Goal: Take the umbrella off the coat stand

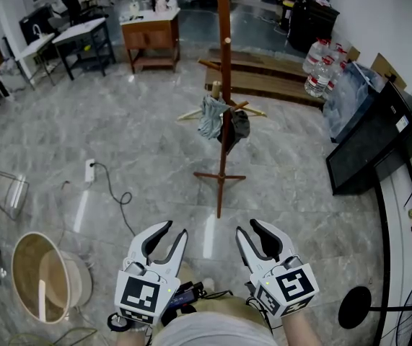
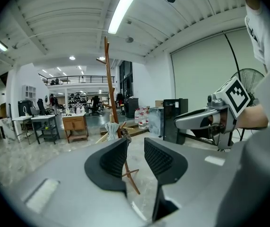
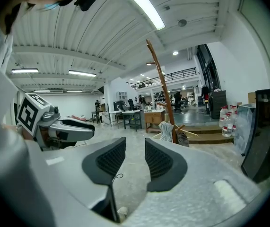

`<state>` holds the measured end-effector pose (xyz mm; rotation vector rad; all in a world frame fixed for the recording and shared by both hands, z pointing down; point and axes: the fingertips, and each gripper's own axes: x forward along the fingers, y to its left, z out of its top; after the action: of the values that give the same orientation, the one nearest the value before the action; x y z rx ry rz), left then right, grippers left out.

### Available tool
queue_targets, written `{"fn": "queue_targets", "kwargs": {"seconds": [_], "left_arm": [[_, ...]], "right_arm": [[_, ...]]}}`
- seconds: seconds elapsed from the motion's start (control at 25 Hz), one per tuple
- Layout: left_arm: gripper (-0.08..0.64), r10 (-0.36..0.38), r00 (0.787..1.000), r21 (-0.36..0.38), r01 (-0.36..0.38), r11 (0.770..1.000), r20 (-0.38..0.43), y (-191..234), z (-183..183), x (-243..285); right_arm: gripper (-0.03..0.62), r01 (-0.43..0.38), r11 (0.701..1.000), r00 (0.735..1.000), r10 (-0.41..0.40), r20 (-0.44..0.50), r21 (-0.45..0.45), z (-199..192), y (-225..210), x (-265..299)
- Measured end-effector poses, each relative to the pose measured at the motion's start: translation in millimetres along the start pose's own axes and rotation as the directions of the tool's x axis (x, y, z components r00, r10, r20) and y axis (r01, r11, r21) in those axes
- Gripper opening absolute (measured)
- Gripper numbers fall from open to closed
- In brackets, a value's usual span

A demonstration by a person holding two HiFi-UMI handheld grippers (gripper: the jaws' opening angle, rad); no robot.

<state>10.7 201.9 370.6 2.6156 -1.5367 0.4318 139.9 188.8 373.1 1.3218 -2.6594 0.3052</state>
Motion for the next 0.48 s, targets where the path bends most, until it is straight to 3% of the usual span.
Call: {"fn": "queue_targets", "kwargs": {"seconds": [0.48], "left_arm": [[0.121, -0.031, 0.999, 0.006, 0.031, 0.999, 0.021, 26, 7, 36]], "right_arm": [[0.126, 0.041, 0.999, 0.999, -0.041, 0.002, 0.009, 7, -18, 27]]}}
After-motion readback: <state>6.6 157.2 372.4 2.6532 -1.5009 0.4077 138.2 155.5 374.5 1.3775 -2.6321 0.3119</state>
